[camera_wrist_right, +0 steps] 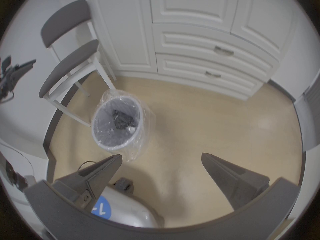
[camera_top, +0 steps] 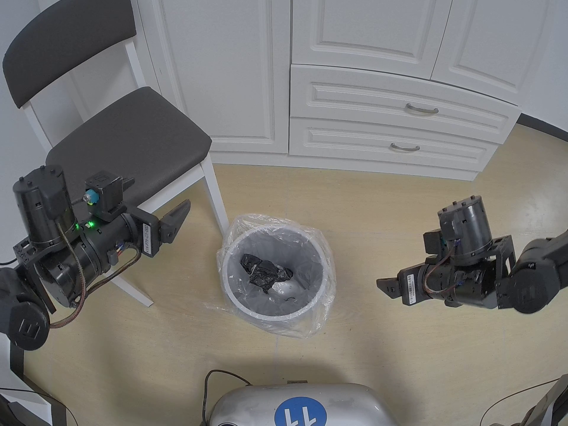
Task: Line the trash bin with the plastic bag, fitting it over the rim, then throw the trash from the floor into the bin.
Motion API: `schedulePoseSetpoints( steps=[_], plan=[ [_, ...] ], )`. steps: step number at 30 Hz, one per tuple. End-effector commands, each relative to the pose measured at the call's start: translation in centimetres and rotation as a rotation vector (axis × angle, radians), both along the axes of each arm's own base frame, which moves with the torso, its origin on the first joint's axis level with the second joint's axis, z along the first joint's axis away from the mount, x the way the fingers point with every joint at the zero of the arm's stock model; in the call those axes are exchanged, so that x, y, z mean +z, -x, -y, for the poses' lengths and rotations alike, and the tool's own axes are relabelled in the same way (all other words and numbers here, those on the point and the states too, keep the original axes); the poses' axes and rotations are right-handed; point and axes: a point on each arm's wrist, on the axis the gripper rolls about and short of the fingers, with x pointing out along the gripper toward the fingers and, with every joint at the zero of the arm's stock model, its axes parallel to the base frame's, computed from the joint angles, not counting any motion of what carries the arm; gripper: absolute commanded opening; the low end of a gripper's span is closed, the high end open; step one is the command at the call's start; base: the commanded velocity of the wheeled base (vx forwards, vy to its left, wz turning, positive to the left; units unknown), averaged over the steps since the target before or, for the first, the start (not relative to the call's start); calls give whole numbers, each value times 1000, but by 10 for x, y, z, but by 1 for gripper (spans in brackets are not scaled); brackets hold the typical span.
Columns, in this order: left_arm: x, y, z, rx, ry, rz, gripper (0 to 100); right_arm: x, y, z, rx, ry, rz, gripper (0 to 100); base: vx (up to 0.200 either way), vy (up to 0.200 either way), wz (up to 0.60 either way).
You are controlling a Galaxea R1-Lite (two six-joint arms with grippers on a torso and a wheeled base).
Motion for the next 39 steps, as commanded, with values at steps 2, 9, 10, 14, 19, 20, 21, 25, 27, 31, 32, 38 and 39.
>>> schedulePoseSetpoints(
  steps=[2,9,10,14,19,20,21,25,27,31,32,38,39],
  plan=[
    [-2,-32,2,79,85,-230,100,46,-11,12,-97,-179,-44,100,0,0,0],
    [-32,-68,16,116,125,-422,100,50,-5,5,-141,-291,-54,100,0,0,0],
    [-38,-72,18,116,120,-435,100,49,-4,3,-145,-308,-62,100,0,0,0],
    [-68,-95,27,123,96,-504,100,46,-8,1,-179,-328,-63,100,0,0,0],
    [-104,-125,37,153,155,-537,100,44,-13,1,-190,-345,-9,100,0,0,0],
    [-106,-128,38,156,162,-535,100,43,-12,0,-191,-341,-1,100,0,0,0],
    [-106,-128,38,156,162,-535,100,43,-12,0,-191,-341,-1,100,0,0,0],
    [-97,-120,36,146,173,-516,100,50,-4,2,-205,-340,47,100,0,0,0],
    [-90,-112,37,126,175,-509,100,53,-1,0,-214,-341,81,100,0,0,0],
    [-75,-95,43,78,185,-488,100,47,12,8,-233,-327,122,100,0,0,0],
    [-74,-95,43,78,187,-486,100,47,13,9,-232,-328,125,100,0,0,0],
    [-16,-46,24,54,237,-369,100,56,71,45,-152,-281,225,100,0,0,0],
    [-9,-38,22,48,243,-355,100,60,79,51,-135,-263,254,100,0,0,0]
  ],
)
